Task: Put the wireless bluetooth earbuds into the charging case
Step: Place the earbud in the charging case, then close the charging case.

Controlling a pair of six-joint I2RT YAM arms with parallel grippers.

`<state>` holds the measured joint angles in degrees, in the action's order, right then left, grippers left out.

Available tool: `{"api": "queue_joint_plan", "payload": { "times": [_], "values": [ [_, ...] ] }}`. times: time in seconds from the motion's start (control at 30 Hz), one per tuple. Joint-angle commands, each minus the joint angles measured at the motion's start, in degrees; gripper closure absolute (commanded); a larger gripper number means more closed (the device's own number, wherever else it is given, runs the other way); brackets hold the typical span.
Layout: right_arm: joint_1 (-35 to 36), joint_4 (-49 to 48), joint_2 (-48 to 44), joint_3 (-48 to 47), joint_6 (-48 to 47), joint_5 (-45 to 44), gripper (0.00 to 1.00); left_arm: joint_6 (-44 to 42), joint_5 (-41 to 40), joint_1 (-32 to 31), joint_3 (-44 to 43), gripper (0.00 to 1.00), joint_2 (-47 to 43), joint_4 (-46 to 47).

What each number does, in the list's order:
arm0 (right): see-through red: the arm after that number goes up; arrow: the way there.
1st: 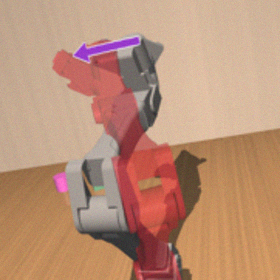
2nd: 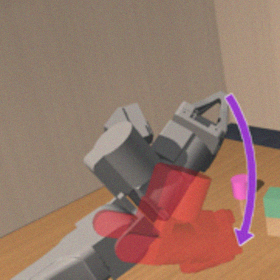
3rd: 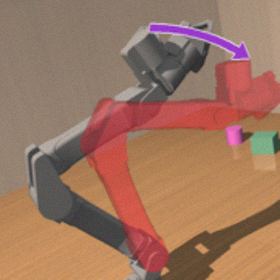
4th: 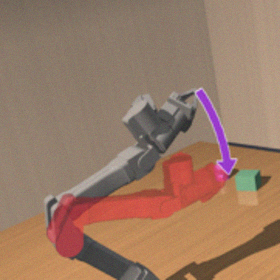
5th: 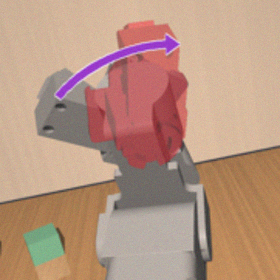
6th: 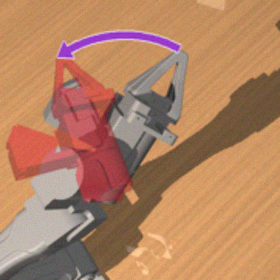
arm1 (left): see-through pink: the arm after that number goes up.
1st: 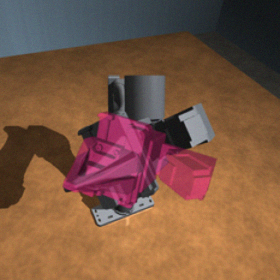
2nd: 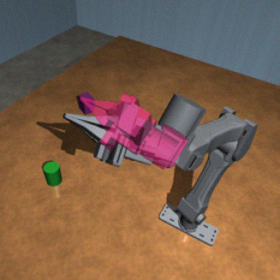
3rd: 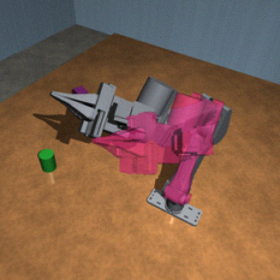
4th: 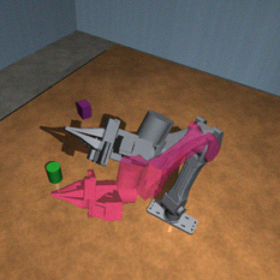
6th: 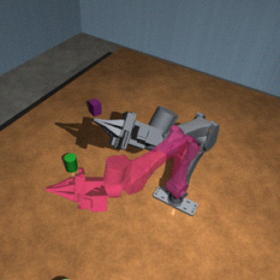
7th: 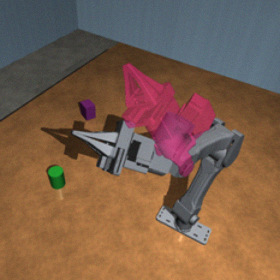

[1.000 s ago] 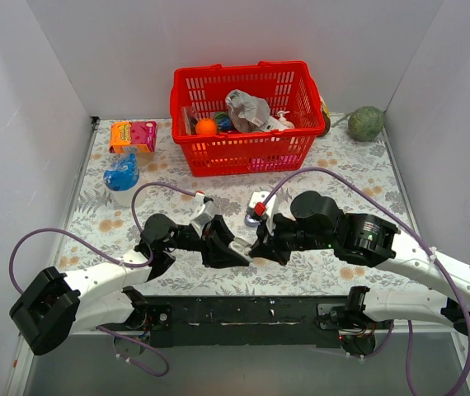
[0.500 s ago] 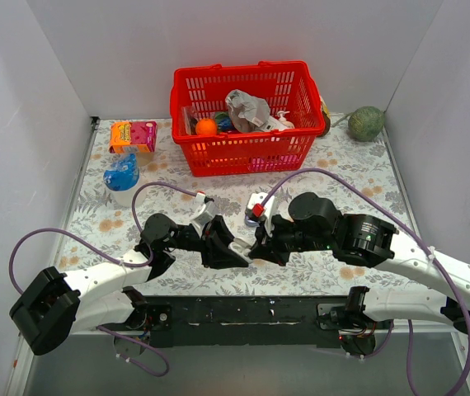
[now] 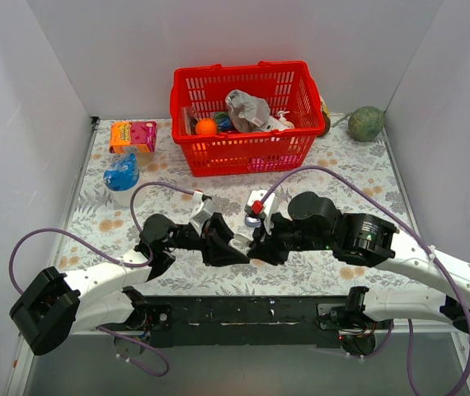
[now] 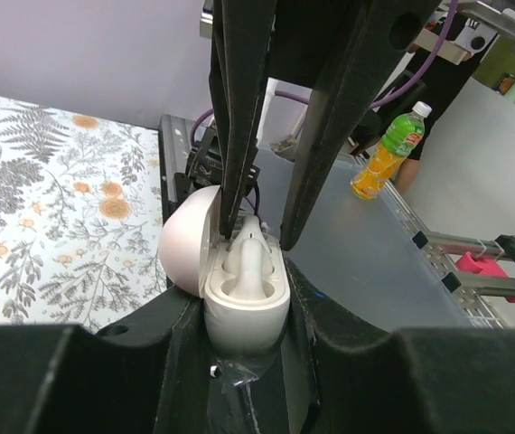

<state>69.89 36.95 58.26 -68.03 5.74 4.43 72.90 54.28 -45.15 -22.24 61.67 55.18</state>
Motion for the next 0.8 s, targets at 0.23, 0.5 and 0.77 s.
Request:
{"api": "queue_joint_plan", "payload": {
  "times": [0.23, 0.5, 0.77],
  "values": [
    [0.34, -0.03, -1.48, -4.91, 1.47, -5.82, 0.60, 0.05, -2.34, -0.38, -0.61, 1.00, -0.85, 5.64],
    [0.25, -5.92, -8.51, -5.10, 4.10, -20.76, 0.65, -0.92, -2.60, -0.38, 1.50, 1.00, -1.99, 3.98],
    [0.16, -4.69, -1.49, -3.34, 6.74, -22.19, 0.99, -5.48, -4.88, -0.73, 0.27, 1.00, -4.10, -1.65]
  ]
}}
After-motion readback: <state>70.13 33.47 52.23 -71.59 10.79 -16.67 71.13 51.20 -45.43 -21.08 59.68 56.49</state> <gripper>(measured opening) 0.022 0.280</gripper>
